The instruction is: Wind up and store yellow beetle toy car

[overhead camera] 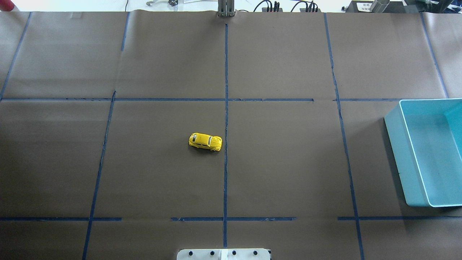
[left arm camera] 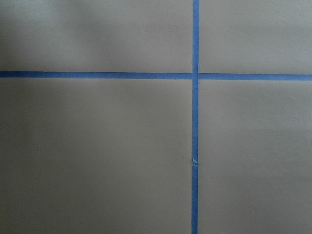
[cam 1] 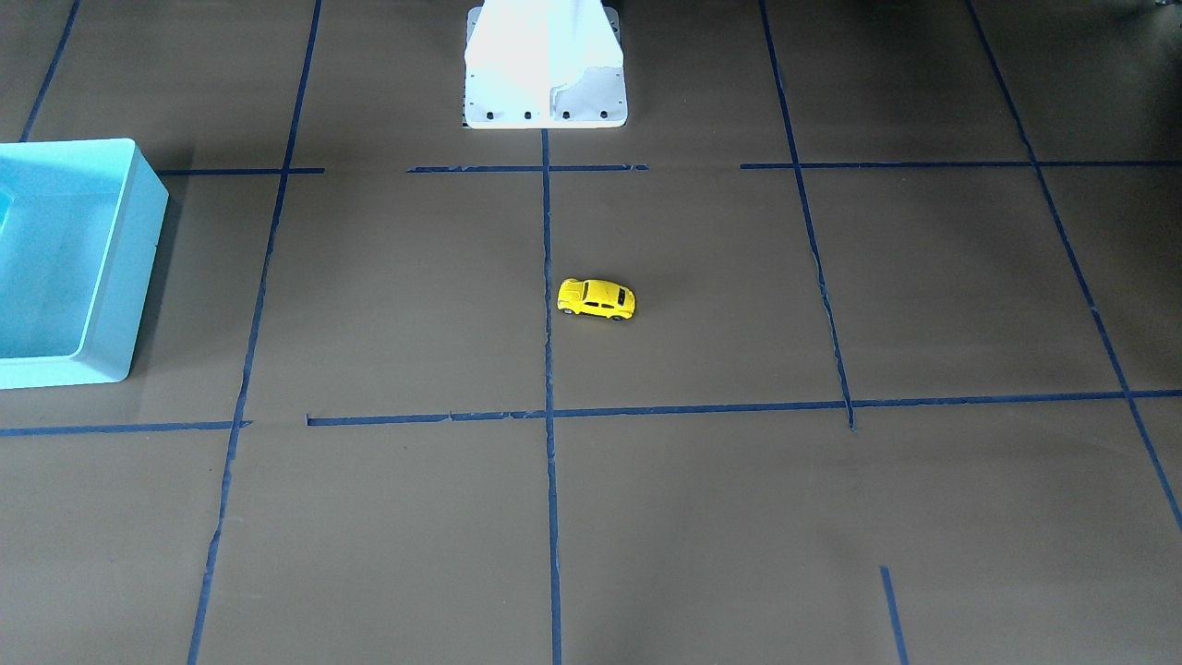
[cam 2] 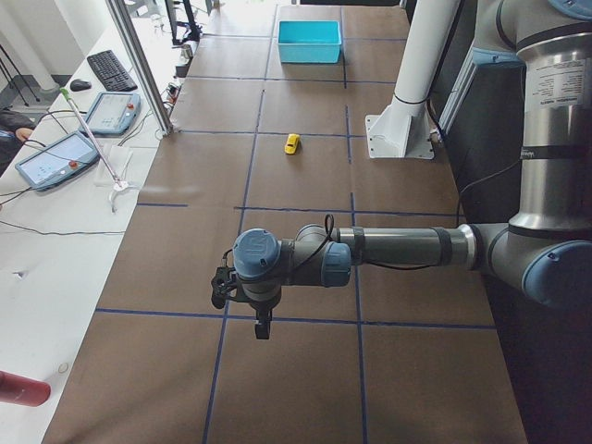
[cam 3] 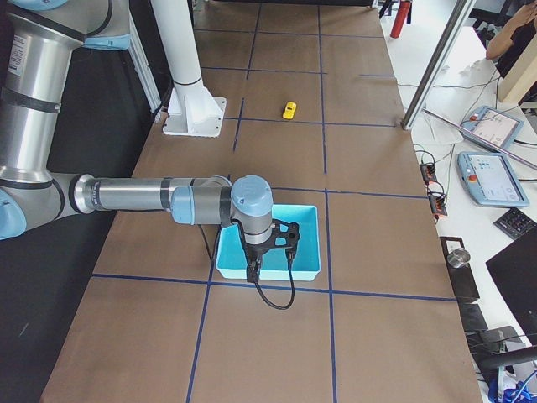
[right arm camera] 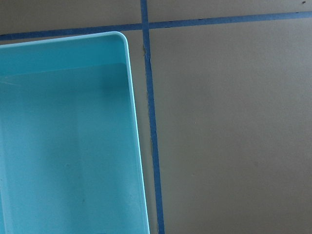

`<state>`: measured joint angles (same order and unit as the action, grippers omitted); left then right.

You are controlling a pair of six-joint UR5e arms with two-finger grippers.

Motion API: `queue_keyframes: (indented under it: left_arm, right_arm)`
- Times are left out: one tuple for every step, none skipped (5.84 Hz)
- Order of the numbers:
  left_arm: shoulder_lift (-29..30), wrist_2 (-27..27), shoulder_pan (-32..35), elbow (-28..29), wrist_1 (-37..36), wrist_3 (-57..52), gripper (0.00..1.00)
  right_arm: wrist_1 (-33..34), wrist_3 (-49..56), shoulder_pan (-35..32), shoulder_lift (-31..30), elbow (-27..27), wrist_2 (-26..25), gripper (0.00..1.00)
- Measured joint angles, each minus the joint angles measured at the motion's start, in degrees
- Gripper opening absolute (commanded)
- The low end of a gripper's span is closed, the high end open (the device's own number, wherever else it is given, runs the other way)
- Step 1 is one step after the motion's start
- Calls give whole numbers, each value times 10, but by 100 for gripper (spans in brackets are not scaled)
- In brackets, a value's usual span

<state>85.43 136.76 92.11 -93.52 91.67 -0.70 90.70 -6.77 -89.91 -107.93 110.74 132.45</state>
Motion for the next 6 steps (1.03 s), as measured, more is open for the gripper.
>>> queue_keyframes:
  left_arm:
    - [0, 0, 0, 0, 0, 1, 100]
    - [1, 0, -1, -1, 0, 4, 100]
    - [2, 0, -3, -2, 0, 6, 100]
    - [5, 1, -4, -7, 0, 7, 100]
    - [13, 1, -5, -19, 0, 8, 100]
    - [29, 2, -16, -33, 1, 6, 100]
  right_arm:
    - [0, 0, 0, 0, 0, 0, 100]
    - [1, 0, 0, 0, 0, 1, 100]
    - [1, 0, 0, 0, 1, 1, 100]
    - [1, 0, 0, 0, 1, 1, 100]
    - [2, 0, 0, -1, 0, 1, 100]
    - [2, 0, 0, -1, -1, 0, 100]
